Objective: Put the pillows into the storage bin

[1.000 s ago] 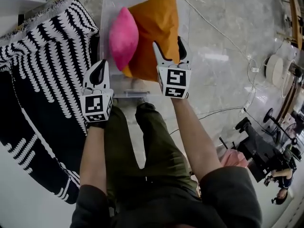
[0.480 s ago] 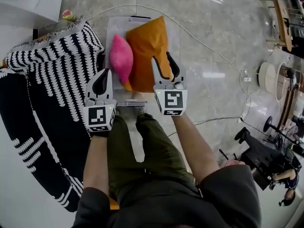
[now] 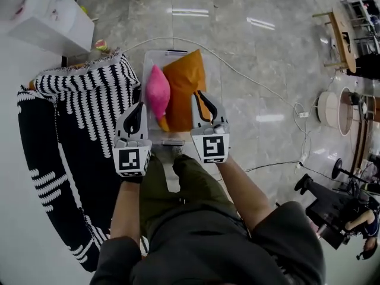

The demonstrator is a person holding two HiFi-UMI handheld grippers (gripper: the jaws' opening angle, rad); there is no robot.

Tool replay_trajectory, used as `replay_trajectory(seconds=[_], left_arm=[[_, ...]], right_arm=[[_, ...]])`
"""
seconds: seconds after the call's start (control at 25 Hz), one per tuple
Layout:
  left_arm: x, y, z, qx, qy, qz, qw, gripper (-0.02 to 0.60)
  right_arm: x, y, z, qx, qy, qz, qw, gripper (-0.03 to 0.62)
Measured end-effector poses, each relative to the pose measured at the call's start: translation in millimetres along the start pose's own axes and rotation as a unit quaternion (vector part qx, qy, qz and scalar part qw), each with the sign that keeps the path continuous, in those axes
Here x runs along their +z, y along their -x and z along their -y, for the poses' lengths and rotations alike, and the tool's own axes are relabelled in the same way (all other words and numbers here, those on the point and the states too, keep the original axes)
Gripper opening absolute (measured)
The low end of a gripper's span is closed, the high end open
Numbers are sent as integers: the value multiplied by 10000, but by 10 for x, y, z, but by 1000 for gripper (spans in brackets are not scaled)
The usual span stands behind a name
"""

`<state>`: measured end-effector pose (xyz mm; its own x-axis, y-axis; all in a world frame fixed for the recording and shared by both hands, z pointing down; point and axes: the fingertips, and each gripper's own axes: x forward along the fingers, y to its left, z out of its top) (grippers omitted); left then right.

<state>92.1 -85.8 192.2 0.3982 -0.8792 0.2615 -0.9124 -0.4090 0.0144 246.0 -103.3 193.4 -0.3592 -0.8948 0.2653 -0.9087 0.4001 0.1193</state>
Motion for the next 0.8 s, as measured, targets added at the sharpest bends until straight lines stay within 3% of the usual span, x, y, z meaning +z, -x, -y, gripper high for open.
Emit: replay_trajectory(seconds=[0.16, 0.52, 0.8], left_arm=[[365, 174, 90, 22, -41, 92, 9999, 0], [1249, 412, 261, 8, -121, 401, 9991, 0], [1723, 576, 494, -108, -240, 578, 9980, 0]], right_arm=[[358, 265, 80, -23, -12, 103, 9999, 3], [1224, 693, 492, -44, -181, 431, 9989, 0], [1679, 1030, 672, -76, -317, 701, 9970, 0]])
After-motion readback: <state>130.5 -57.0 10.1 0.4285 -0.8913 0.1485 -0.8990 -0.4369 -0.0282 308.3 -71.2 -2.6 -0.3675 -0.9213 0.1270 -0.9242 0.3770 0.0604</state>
